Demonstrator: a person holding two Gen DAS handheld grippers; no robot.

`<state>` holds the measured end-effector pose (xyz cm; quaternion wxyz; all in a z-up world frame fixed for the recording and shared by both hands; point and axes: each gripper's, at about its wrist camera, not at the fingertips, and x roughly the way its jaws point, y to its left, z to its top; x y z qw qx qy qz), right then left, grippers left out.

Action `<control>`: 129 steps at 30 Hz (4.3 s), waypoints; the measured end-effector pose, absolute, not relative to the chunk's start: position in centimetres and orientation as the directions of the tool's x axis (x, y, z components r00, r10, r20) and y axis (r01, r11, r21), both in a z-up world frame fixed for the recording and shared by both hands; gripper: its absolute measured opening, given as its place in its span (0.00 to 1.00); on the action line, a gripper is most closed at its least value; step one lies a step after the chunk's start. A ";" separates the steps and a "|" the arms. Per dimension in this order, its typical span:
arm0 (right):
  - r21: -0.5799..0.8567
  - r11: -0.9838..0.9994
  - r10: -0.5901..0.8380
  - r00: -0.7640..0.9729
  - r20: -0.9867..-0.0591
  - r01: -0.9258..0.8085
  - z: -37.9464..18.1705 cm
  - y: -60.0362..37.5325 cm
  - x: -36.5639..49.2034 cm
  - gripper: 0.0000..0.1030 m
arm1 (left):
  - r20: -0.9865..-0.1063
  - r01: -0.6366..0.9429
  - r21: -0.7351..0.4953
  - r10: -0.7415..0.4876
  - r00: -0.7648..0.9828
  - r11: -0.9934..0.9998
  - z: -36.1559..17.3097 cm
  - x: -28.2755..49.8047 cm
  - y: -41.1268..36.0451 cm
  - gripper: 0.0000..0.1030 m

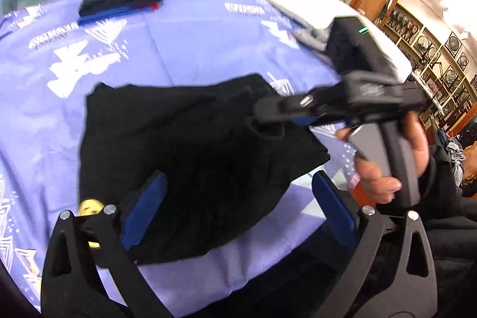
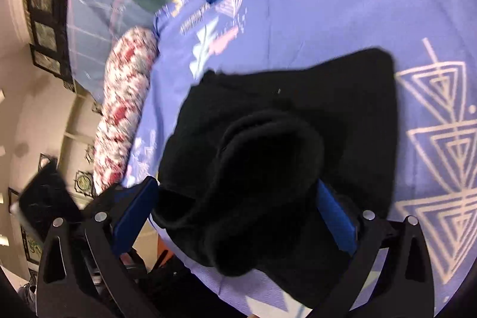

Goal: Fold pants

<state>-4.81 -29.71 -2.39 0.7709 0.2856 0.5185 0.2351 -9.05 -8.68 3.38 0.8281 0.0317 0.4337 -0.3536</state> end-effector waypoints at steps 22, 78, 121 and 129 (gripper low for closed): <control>0.541 0.823 0.530 0.581 -0.618 -0.175 6.5 -33.1 -5.7 0.17 | -0.697 0.420 -0.460 -0.611 0.374 0.782 1.4 -7.5 -1.2 0.96; 0.521 0.810 0.570 0.148 -0.808 -0.270 -4.2 -14.5 8.9 0.78 | -0.785 0.635 -0.345 -0.583 0.208 0.691 -3.1 -9.7 -7.6 0.98; 0.380 0.919 0.381 0.480 -0.790 -0.104 -1.0 -30.5 -6.2 0.33 | -0.777 0.404 -0.441 -0.566 0.275 0.801 -3.4 2.4 -5.0 0.45; 0.491 0.870 0.467 0.390 -0.794 -0.043 -3.9 -32.0 -4.4 0.59 | -0.787 0.387 -0.492 -0.589 0.187 0.780 -5.0 3.6 -4.2 0.58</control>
